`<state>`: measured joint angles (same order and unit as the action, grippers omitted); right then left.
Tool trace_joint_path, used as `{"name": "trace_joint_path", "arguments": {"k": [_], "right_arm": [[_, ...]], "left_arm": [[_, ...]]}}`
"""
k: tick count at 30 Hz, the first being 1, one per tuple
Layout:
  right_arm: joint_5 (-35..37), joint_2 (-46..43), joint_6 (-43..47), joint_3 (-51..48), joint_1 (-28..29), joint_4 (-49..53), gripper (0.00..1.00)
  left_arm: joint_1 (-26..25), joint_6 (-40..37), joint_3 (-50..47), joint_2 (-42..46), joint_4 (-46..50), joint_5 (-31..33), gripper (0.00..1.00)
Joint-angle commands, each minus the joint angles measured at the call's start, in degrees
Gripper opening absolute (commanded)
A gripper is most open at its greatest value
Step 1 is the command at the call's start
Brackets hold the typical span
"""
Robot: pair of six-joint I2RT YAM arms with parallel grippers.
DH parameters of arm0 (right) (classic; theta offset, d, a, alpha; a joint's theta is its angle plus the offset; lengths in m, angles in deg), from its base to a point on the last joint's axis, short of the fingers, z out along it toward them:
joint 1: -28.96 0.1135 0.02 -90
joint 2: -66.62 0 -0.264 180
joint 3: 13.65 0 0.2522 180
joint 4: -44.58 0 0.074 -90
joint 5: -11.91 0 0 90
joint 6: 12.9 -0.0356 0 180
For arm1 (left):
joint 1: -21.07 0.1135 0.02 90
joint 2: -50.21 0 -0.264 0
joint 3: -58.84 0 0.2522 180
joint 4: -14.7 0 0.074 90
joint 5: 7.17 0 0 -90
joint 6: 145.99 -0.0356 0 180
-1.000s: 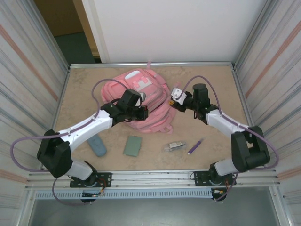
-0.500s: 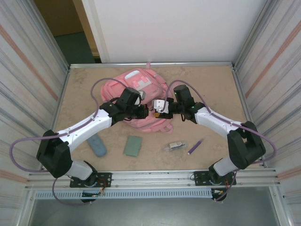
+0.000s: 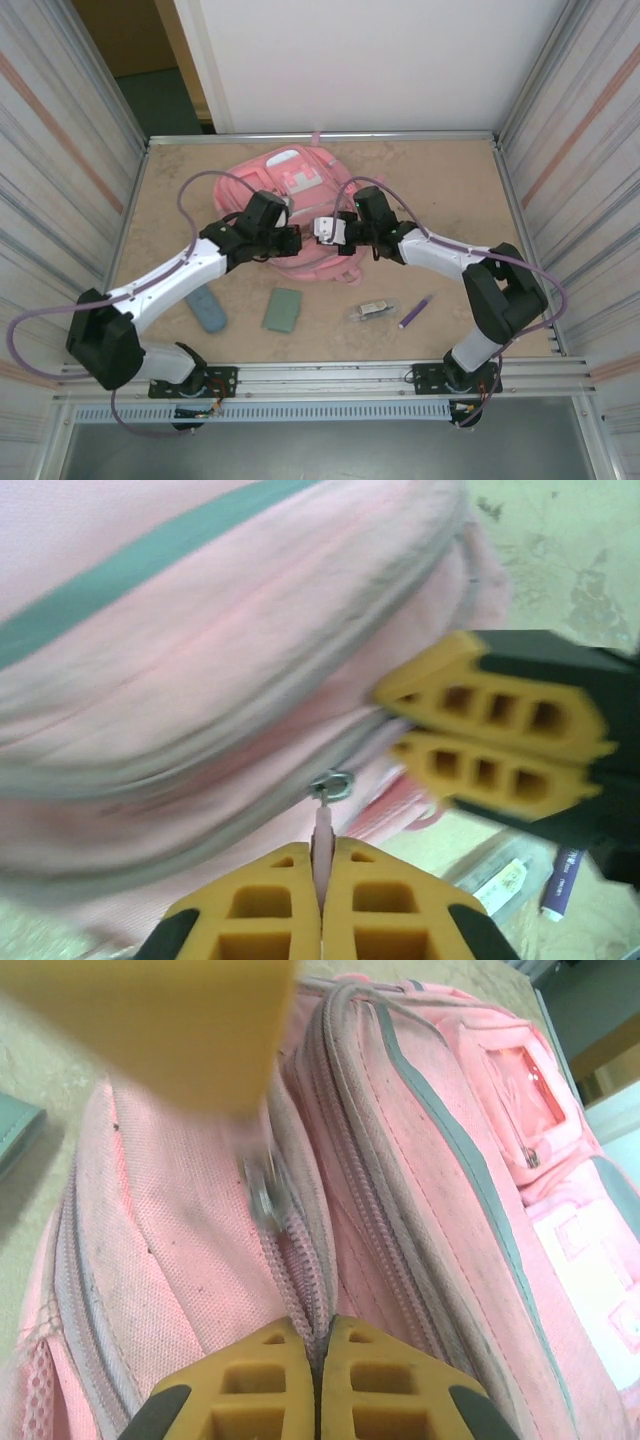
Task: Pack the student bag
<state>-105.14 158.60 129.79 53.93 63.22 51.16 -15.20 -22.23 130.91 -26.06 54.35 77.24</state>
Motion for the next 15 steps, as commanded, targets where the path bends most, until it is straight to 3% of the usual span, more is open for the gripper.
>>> {"name": "trace_joint_path", "arguments": {"k": [1,4,6,12,15], "right_arm": [[0.34,-5.05,-3.18,-3.75,-5.61,2.7,0.0],[-3.96,-7.6,-6.43,-6.07,-9.71,0.64,0.01],[-5.75,-8.64,-7.93,-6.61,-11.49,0.43,0.02],[-4.29,-10.31,-5.67,-7.51,-10.18,3.64,0.01],[-1.63,-11.28,-5.78,-7.59,-9.21,4.61,0.01]], "left_arm": [[8.91,0.87,-6.01,5.37,5.16,3.36,0.0],[14.72,0.84,-10.8,7.08,0.85,0.21,0.0],[15.82,-0.48,-11.09,6.54,-0.46,0.21,0.0],[11.68,-4.3,-6.26,4.58,-4.94,-7.41,0.0],[7.87,-6.77,-4.66,5.16,-6.39,-6.78,0.0]]}}
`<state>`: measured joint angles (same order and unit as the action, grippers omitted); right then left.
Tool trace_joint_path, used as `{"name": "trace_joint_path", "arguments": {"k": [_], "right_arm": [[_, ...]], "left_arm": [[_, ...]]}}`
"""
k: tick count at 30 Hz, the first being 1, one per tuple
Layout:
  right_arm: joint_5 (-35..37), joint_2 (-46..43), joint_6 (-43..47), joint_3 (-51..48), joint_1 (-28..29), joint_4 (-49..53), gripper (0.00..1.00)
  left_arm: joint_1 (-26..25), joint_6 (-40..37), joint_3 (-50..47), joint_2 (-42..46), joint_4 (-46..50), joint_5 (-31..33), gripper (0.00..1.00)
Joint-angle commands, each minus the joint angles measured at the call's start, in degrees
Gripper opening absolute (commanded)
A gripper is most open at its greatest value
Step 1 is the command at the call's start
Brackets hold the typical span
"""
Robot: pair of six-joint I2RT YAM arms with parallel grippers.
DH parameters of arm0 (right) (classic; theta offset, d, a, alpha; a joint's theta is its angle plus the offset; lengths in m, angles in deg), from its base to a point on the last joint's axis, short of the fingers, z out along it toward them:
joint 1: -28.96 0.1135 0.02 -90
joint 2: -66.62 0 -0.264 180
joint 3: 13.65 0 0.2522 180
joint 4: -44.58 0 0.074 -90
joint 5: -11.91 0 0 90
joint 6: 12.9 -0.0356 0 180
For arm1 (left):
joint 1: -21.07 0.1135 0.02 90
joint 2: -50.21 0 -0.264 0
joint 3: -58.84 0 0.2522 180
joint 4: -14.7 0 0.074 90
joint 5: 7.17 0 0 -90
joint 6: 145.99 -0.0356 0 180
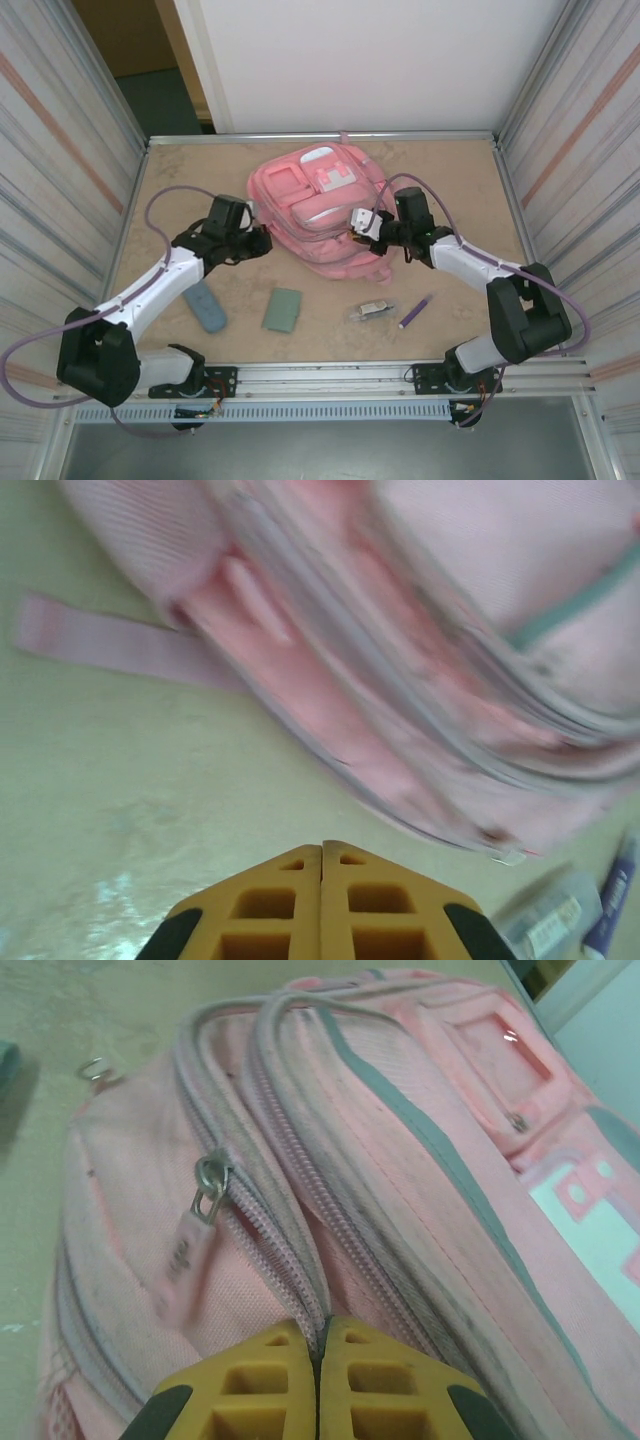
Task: Pack the student bag
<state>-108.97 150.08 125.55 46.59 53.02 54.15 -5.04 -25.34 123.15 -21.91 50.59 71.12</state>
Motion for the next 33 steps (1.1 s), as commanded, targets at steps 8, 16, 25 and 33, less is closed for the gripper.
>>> {"name": "trace_joint_path", "arguments": {"k": [8,16,25,33], "right_arm": [[1.24,-4.45,-6.61,-1.05,2.92,-2.62,0.02],[-2.73,-3.13,-10.79,-1.3,4.5,-5.69,0.02],[-3.8,-3.49,-12.12,-1.83,7.32,-5.99,0.02],[-2.45,-4.27,-11.61,-2.59,8.82,-5.31,0.02]], "left_arm": [[-10.25,1.8,1.48,-0.85,-12.65,-6.91,0.44],[-19.57,5.15,4.48,-8.57,-13.28,1.34,0.47],[-20.89,4.37,9.65,-11.81,-8.3,14.94,0.39],[-20.91,3.62,11.3,-14.69,-7.19,15.44,0.16]]}}
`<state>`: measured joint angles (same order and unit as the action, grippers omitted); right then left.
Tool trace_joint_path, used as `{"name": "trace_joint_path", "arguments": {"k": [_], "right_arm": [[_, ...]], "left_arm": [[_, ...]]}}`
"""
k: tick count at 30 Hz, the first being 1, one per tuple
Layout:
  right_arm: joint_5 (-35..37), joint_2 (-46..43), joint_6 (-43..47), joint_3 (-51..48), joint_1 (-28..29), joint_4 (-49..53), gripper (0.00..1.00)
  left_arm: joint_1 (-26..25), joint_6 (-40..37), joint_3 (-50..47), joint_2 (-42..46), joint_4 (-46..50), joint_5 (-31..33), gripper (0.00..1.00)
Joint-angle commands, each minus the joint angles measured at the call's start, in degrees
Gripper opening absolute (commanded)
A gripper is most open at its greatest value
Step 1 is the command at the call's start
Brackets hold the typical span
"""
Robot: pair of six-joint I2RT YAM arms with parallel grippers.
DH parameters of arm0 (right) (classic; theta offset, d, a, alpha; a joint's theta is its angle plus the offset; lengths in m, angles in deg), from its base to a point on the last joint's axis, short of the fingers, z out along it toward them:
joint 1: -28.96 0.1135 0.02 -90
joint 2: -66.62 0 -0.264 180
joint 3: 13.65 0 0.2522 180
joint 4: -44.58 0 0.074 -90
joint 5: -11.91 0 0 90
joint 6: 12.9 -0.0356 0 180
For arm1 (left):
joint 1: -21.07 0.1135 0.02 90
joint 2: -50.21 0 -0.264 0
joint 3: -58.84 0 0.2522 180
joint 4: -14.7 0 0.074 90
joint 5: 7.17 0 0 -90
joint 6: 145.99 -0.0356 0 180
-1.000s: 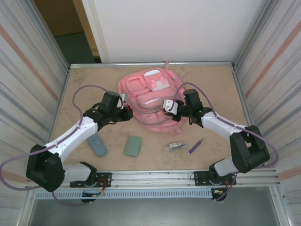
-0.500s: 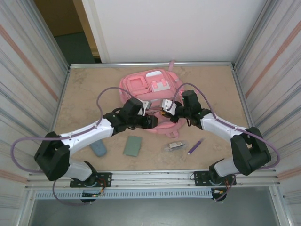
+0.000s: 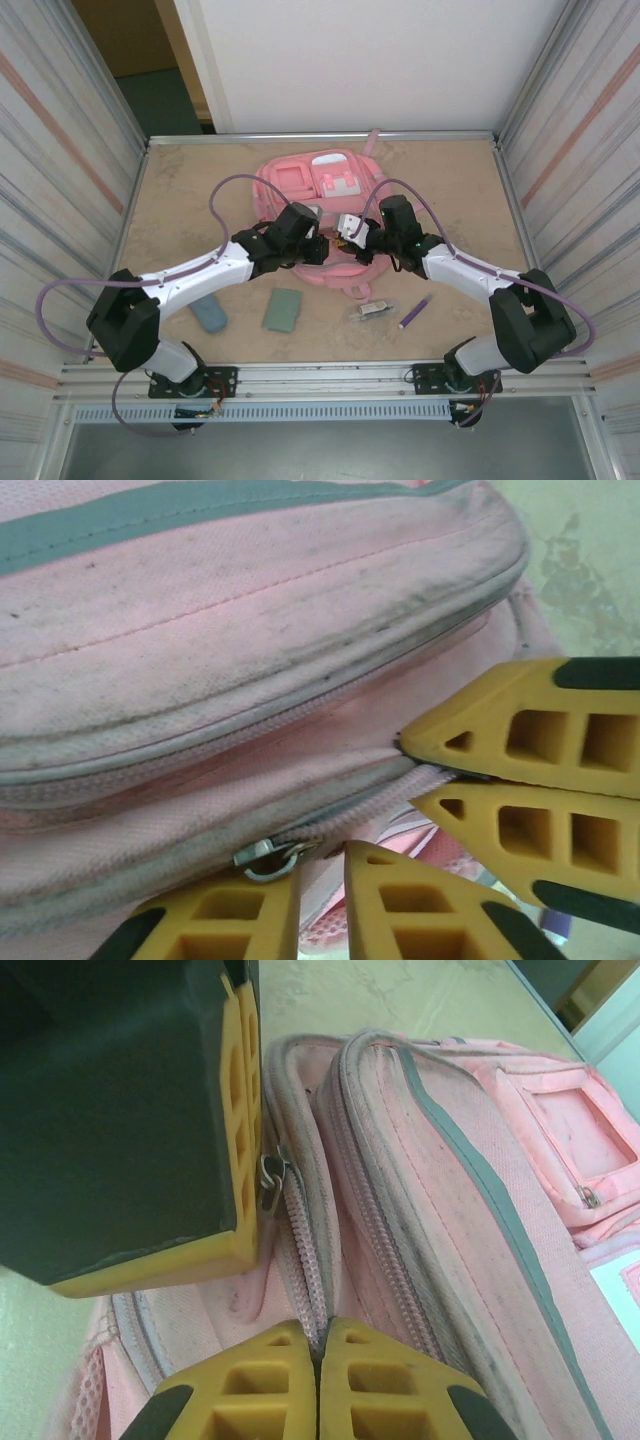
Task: Pack the student bag
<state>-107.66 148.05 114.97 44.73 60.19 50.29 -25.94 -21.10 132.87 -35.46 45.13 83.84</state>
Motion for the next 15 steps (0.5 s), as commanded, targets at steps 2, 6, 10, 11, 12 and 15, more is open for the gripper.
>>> {"name": "trace_joint_path", "arguments": {"k": [2,6,10,11,12,15], "right_arm": [[-2.83,-2.55,-0.9,-0.85,1.48,-0.9,0.02],[-2.6,-3.78,-0.33,-1.0,1.47,0.67,0.02],[-2.35,-4.2,0.44,-1.19,0.71,1.41,0.02],[-2.16,-4.36,0.53,-1.14,0.32,1.97,0.02],[-1.96,-4.67,0.81,-1.07,-0.12,2.45,0.02],[-2.19,-5.66,1.75,-1.11,-1.62,3.44,0.02]], "left_arm": [[-0.01,-0.52,1.43,-1.52,-0.91,3.14,0.15],[0.64,0.78,1.27,-1.09,3.15,8.13,0.06],[4.23,0.44,-1.6,0.67,-0.24,1.02,0.0],[4.91,-0.08,-2.06,1.32,-0.38,-0.32,0.0],[5.16,-0.83,-2.17,2.12,0.58,0.02,0.0],[5.71,-4.25,-3.11,4.57,2.75,1.7,0.0]]}}
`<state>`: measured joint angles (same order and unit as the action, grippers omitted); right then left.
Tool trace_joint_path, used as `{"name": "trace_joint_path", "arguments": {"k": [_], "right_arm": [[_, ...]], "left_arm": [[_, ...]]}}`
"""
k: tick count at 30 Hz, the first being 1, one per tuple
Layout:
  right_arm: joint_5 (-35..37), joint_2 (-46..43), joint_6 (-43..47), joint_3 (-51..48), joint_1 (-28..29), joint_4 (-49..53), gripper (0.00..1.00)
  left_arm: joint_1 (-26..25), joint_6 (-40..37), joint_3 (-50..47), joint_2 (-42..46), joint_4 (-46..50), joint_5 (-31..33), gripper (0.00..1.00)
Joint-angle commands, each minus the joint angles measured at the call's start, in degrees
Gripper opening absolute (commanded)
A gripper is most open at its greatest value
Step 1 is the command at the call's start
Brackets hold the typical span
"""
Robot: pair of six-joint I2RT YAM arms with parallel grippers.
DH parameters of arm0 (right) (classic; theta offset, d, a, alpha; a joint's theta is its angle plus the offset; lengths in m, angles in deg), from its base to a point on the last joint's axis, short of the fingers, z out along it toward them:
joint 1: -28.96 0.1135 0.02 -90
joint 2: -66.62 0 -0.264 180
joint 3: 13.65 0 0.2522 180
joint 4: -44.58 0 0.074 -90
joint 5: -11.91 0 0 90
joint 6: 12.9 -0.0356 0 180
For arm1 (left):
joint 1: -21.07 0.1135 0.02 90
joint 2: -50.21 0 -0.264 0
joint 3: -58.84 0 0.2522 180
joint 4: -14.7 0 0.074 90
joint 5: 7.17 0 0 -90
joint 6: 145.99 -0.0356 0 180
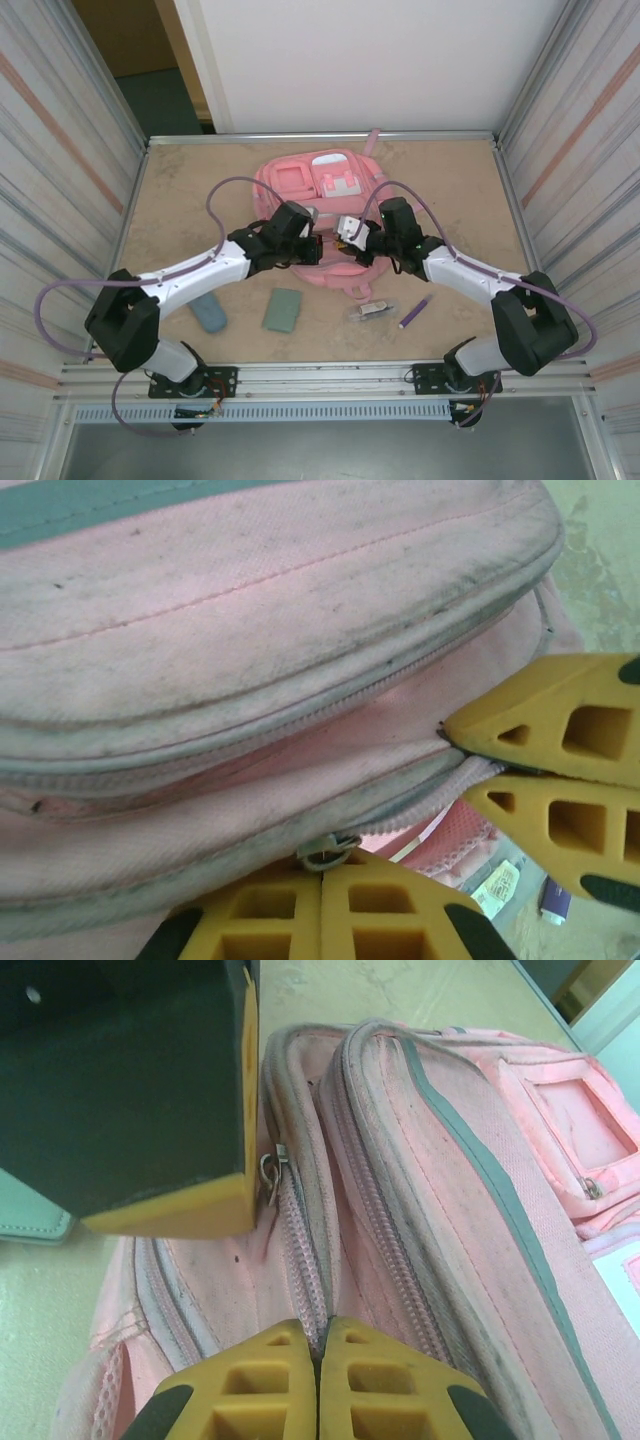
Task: Pack the student bag
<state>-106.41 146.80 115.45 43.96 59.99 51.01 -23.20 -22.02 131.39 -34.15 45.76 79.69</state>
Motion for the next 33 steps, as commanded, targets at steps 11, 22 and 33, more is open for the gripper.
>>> {"name": "trace_joint_path", "arguments": {"k": [11,22,33], "right_arm": [[-7.55,-3.5,-0.33,-0.07,-1.5,1.14,0.02],[-8.68,-1.05,-4.0,1.47,1.31,-1.19,0.02],[-7.75,-1.18,-5.1,2.11,4.39,-1.64,0.02]], "left_arm": [[3.94,-5.43,-7.13,10.73,-4.16,-7.91,0.42],[-0.97,9.64,-2.96,5.4,-4.98,-5.81,0.46],[-3.28,14.7,-1.3,1.09,6.47,14.73,0.28]]}}
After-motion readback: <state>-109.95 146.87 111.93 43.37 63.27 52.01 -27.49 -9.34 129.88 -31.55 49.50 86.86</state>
